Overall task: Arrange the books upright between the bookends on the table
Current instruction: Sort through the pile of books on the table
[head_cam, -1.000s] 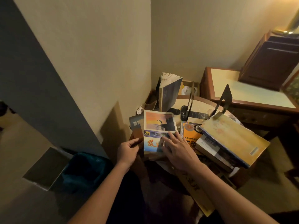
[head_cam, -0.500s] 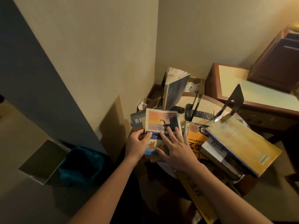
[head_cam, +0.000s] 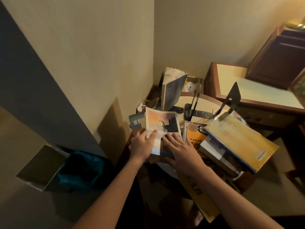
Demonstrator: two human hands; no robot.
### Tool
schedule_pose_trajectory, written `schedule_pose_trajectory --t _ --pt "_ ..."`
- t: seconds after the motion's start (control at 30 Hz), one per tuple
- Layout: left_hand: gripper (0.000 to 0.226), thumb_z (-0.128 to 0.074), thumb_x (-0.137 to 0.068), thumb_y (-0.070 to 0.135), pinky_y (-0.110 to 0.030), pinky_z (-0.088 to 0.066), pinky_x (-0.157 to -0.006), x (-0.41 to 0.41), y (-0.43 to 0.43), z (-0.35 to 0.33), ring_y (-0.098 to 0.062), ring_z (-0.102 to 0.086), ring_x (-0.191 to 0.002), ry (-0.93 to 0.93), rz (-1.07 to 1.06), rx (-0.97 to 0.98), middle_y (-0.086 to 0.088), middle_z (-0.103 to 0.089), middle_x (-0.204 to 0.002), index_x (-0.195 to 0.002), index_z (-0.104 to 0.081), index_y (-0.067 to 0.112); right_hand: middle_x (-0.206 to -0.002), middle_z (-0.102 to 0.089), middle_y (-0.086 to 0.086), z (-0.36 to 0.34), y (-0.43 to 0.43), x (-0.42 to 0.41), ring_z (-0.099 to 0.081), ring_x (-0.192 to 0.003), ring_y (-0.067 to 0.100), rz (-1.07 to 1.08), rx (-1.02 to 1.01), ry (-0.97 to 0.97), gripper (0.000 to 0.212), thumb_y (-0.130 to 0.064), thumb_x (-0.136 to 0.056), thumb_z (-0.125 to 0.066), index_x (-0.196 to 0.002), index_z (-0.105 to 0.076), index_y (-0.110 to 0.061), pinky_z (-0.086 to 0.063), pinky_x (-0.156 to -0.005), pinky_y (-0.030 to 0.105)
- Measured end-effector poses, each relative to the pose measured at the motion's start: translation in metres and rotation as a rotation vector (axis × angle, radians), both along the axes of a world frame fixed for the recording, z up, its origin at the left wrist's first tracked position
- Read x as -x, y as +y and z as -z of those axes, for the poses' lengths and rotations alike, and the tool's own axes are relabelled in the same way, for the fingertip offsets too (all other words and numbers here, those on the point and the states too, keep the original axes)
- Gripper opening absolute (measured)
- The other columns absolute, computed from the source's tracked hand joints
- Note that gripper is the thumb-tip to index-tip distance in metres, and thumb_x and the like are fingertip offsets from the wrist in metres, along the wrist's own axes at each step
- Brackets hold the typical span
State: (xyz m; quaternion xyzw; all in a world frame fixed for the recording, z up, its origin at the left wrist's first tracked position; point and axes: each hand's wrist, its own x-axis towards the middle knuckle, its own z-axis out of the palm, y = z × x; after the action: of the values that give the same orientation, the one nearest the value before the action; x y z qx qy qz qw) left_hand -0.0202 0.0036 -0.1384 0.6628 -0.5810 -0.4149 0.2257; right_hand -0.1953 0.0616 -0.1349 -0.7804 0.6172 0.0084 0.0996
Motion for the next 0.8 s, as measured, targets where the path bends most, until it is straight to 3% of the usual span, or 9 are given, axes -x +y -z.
schedule_pose_trajectory --t 0.07,0.1,0.2,0.47,0.63,0.8 --pt "0.085 -0.032 -0.064 0.102 -0.056 -0.050 -0.098 -0.001 -0.001 -0.005 -0.022 -0.070 -0.097 0.107 -0.041 -0.016 0.005 -0.072 -0.105 -0.101 -0.069 0.035 -0.168 -0.007 0.000 -0.004 -0.002 0.003 -0.001 -0.154 0.023 -0.028 0.023 0.012 0.085 -0.070 -0.094 -0.039 -0.160 -0.006 -0.028 -0.006 -0.123 0.057" --pt "0.080 -0.036 -0.072 0.096 -0.052 -0.053 -0.096 -0.002 0.001 -0.012 -0.020 -0.072 -0.091 0.154 -0.056 -0.022 0.005 -0.074 -0.100 -0.104 -0.069 0.032 -0.167 -0.010 0.001 -0.004 -0.002 0.004 -0.004 -0.154 0.024 -0.040 0.033 0.013 0.084 -0.069 -0.094 -0.040 -0.160 -0.008 -0.027 -0.010 -0.123 0.056" --pt "0.052 -0.046 -0.096 0.066 -0.033 -0.060 -0.079 -0.005 0.005 -0.026 -0.017 -0.075 -0.083 0.305 -0.094 -0.056 0.000 -0.076 -0.097 -0.110 -0.069 0.022 -0.166 -0.014 0.001 -0.005 -0.001 0.006 -0.009 -0.154 0.023 -0.039 0.037 -0.022 0.080 -0.066 -0.095 -0.042 -0.160 -0.013 -0.028 -0.017 -0.123 0.053" --pt "0.043 -0.050 -0.099 0.055 -0.032 -0.061 -0.075 -0.014 0.011 -0.023 -0.017 -0.076 -0.081 0.452 -0.154 -0.130 -0.002 -0.078 -0.091 -0.105 -0.070 0.018 -0.163 -0.023 -0.005 -0.019 0.003 0.008 -0.016 -0.152 0.020 -0.018 0.018 -0.116 0.070 -0.057 -0.098 -0.049 -0.158 -0.023 -0.030 -0.024 -0.120 0.044" --pt "0.033 -0.059 -0.098 0.044 -0.026 -0.058 -0.065 -0.006 0.015 -0.019 -0.017 -0.074 -0.085 0.460 -0.220 -0.208 -0.004 -0.074 -0.098 -0.116 -0.061 0.017 -0.162 -0.028 -0.002 -0.015 0.017 -0.002 -0.020 -0.151 0.023 0.015 0.044 -0.153 0.079 -0.070 -0.092 -0.047 -0.155 -0.030 -0.028 -0.032 -0.118 0.048" --pt "0.068 -0.080 -0.085 0.026 -0.034 -0.062 -0.072 -0.005 0.011 -0.019 -0.020 -0.071 -0.088 0.377 -0.249 -0.225 -0.006 -0.067 -0.108 -0.139 -0.040 0.018 -0.162 -0.027 -0.006 -0.004 0.034 -0.010 -0.015 -0.153 0.020 0.030 0.047 -0.208 0.070 -0.067 -0.095 -0.042 -0.155 -0.031 -0.031 -0.030 -0.120 0.047"
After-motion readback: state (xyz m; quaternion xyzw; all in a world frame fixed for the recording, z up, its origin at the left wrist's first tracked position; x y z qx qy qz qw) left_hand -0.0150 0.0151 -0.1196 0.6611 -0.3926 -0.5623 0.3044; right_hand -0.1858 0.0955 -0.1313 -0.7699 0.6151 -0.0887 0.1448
